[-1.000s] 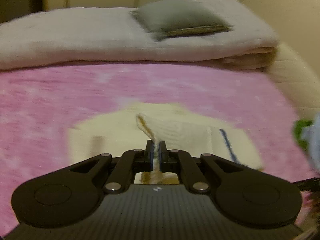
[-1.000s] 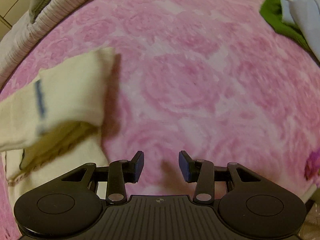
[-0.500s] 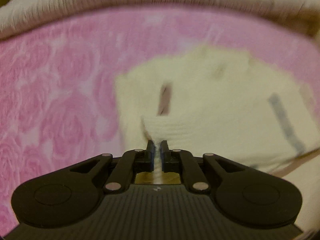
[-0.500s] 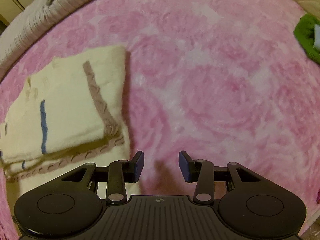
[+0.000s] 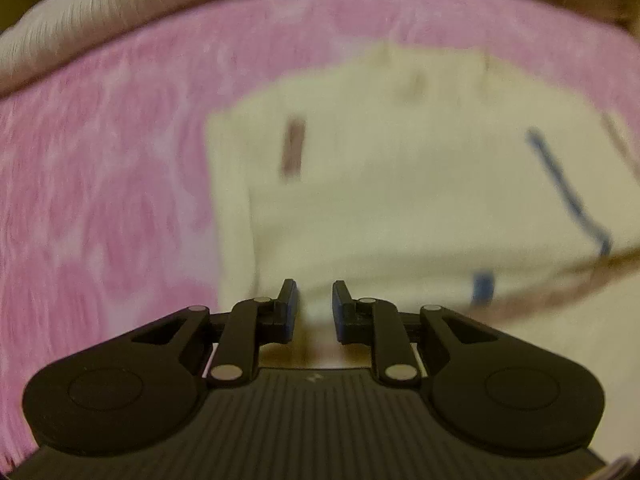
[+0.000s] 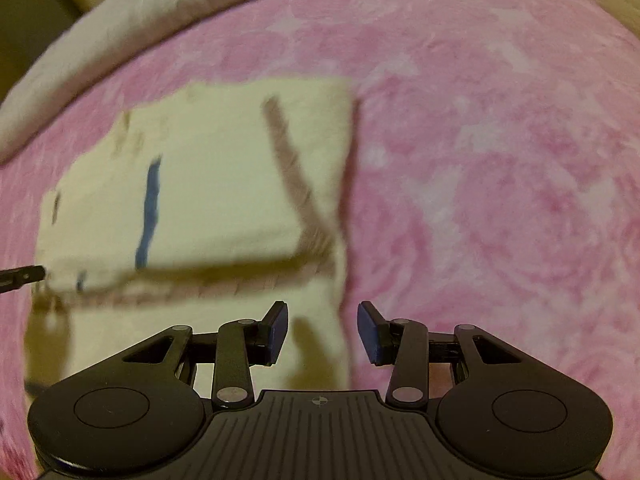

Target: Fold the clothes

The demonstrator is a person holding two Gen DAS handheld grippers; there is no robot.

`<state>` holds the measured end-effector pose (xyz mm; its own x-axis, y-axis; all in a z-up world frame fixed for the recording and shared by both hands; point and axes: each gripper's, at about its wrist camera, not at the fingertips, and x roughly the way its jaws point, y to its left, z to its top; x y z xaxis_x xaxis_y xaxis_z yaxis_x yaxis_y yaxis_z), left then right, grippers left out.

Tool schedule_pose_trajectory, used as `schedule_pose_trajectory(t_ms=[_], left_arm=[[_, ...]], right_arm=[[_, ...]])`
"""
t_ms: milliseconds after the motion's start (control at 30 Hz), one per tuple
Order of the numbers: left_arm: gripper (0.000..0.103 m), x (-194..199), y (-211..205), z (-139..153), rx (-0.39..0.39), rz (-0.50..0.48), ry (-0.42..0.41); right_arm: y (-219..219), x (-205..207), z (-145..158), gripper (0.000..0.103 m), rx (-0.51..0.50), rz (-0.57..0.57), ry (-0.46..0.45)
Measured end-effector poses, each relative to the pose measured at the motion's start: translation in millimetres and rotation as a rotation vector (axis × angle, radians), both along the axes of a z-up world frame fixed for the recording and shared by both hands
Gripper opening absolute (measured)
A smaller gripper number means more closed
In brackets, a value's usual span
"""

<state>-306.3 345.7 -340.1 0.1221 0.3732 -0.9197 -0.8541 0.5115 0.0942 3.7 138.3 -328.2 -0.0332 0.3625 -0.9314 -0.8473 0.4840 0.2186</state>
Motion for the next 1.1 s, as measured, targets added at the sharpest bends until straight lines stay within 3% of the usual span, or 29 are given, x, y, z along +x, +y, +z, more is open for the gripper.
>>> schedule_pose_trajectory(t_ms=[133,233,367,600,733,900,1100], left_arm=[[0.017,-26,-32,6,-0.122,0.134,-0.003],[0.016,-44,-64,26,-0.158,0.167,0.013],[0.016,-60,-96,67,-0.176,0.143,-0.015],[0.021,-104,-120,142,-0.097,0.066,-0.073],[0.025,-146,-145,178,-0.061,0.024,-0.074],[0.027,-193,-180,204,-0.024,-0.031,-0.065],[0.03,-223,-211,232,0.011,-0.1,-0.101]], right_arm=[[-19,-22,-17,0.042,-0.124,0.035,-0.023],[-39,-36,-1,0.042,-0.143,0.02,-0.035],[-62,-59,40,0.042,-0.069,-0.003,-0.044],[-86,-125,111,0.042,0.04,-0.094,-0.088],[-100,-181,139,0.042,-0.02,-0.111,-0.138],[-138,-249,172,0.042,0.025,-0.135,-0.152],[-180,-299,211,0.042,0.089,-0.181,-0.185]])
